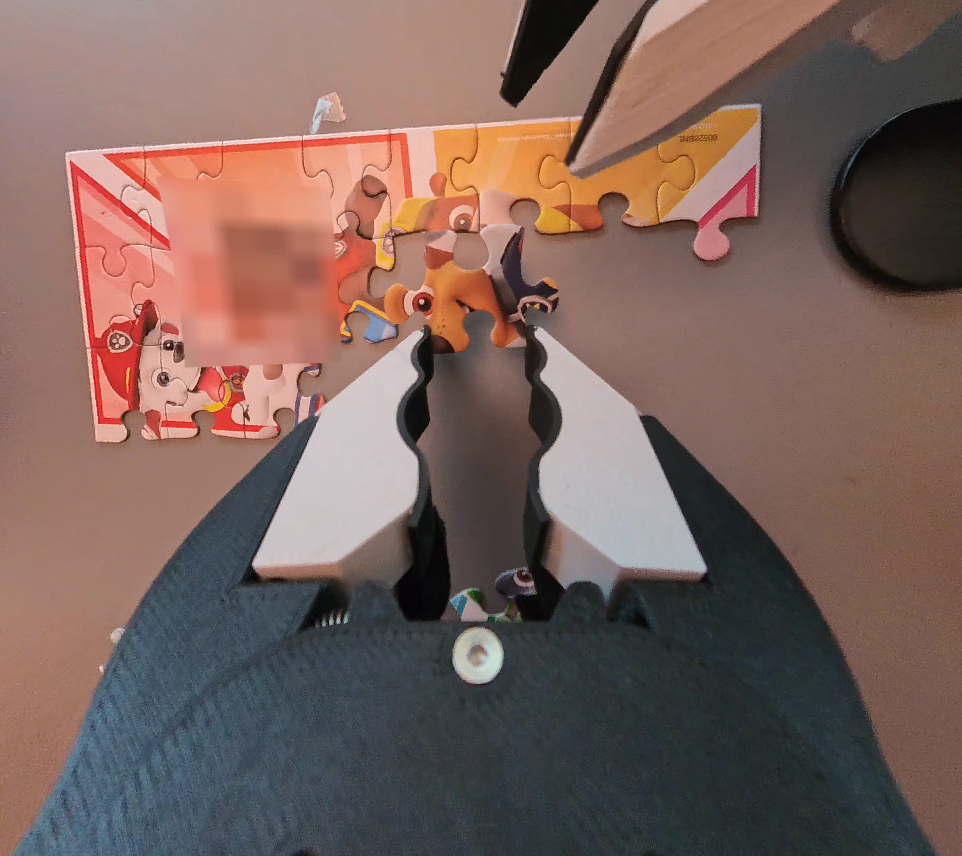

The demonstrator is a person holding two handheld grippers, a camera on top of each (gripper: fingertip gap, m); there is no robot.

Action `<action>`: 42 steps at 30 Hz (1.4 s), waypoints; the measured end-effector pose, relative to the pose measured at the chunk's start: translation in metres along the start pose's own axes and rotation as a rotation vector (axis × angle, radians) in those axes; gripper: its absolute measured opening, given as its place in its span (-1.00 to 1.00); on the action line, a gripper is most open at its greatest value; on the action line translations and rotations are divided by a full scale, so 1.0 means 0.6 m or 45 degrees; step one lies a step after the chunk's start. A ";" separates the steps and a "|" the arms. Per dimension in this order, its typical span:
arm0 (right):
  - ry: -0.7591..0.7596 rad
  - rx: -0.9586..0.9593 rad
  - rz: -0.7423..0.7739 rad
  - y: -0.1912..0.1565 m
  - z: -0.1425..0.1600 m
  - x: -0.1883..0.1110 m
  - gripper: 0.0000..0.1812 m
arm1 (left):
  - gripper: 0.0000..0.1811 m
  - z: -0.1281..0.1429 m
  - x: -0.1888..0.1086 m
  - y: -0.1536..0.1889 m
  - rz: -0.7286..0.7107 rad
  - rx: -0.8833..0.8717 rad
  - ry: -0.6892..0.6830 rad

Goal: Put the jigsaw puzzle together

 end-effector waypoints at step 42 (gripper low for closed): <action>-0.052 -0.081 0.080 0.014 0.024 0.031 -0.72 | -0.63 0.058 -0.056 -0.021 -0.034 0.038 -0.105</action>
Point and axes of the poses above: each gripper's, where its closed fingertips meet, x out along the fingers, z out of its underside, y = z × x across the jaws, the point moved 4 cm from there along -x, back along the fingers, and after that the axes turned 1 degree about -z, right-handed, at the moved point
